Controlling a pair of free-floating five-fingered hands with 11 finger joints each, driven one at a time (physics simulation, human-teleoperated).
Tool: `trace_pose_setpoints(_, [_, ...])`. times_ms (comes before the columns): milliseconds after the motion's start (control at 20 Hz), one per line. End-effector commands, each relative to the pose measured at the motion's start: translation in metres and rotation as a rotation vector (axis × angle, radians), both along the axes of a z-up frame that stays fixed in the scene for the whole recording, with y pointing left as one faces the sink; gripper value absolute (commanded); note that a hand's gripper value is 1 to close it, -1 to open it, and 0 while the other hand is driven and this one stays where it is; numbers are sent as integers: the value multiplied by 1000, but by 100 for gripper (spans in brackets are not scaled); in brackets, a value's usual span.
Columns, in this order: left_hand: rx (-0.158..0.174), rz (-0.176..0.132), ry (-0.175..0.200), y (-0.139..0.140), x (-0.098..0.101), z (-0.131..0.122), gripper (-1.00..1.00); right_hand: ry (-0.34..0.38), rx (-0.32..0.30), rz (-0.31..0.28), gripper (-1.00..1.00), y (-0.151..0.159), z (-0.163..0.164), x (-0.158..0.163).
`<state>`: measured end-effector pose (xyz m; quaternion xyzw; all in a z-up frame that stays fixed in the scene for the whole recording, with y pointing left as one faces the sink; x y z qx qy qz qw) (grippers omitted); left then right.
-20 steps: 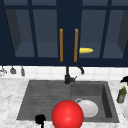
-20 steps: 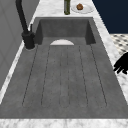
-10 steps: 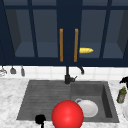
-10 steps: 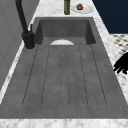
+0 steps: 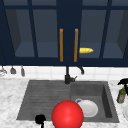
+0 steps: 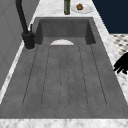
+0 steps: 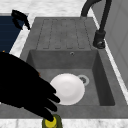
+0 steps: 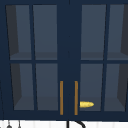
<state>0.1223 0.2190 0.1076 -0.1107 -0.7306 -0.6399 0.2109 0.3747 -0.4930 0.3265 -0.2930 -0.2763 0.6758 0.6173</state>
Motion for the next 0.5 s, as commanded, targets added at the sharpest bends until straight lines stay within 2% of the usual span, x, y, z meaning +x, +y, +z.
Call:
trace_pose_setpoints(0, [0, 0, 0, 0, 0, 0, 0, 0, -3, 0, -100, -1, -8, 0])
trace_pose_setpoints(450, [0, 0, 0, 0, 0, 0, 0, 5, 3, 0, -100, -4, -18, -1])
